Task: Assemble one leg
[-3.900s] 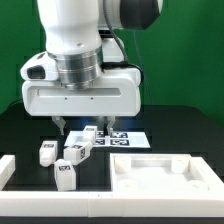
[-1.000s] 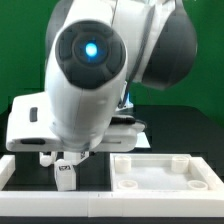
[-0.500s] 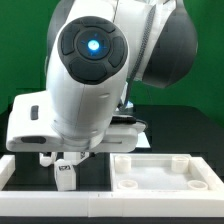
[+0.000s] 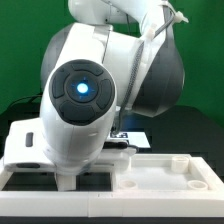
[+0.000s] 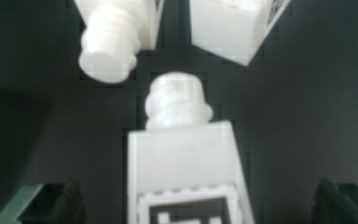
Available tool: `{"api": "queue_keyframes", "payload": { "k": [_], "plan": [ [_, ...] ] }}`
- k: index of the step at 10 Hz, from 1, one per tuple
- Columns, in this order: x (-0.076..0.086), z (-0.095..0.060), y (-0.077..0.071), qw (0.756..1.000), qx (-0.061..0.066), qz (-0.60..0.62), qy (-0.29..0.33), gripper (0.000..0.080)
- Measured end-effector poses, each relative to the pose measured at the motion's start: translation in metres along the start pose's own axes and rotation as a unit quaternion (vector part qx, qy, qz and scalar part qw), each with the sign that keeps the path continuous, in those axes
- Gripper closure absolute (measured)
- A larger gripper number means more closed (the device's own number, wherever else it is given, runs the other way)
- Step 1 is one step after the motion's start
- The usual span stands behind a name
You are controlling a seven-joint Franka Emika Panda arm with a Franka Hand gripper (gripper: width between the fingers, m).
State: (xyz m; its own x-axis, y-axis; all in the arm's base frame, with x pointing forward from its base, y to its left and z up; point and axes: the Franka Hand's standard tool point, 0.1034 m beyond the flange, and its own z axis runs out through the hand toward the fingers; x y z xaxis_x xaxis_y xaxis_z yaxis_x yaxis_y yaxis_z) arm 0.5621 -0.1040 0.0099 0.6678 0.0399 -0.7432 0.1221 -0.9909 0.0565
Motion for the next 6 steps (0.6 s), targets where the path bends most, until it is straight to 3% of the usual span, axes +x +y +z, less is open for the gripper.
{"api": "queue_keyframes", "payload": {
  "k": [2,3,4,6],
  "plan": [
    [0.0018,-0.0016,0.0005,1.0,-0.002,0.0,0.009,0.015],
    [0.0017,-0.0016,0.0005,1.0,-0.002,0.0,0.009,0.0274],
    [0.0017,-0.0016,0.0006,1.0,-0.002,0.0,0.009,0.0274],
    [0.0014,-0.0025,0.0006,1.0,-0.002,0.0,0.009,0.0519]
  ]
}}
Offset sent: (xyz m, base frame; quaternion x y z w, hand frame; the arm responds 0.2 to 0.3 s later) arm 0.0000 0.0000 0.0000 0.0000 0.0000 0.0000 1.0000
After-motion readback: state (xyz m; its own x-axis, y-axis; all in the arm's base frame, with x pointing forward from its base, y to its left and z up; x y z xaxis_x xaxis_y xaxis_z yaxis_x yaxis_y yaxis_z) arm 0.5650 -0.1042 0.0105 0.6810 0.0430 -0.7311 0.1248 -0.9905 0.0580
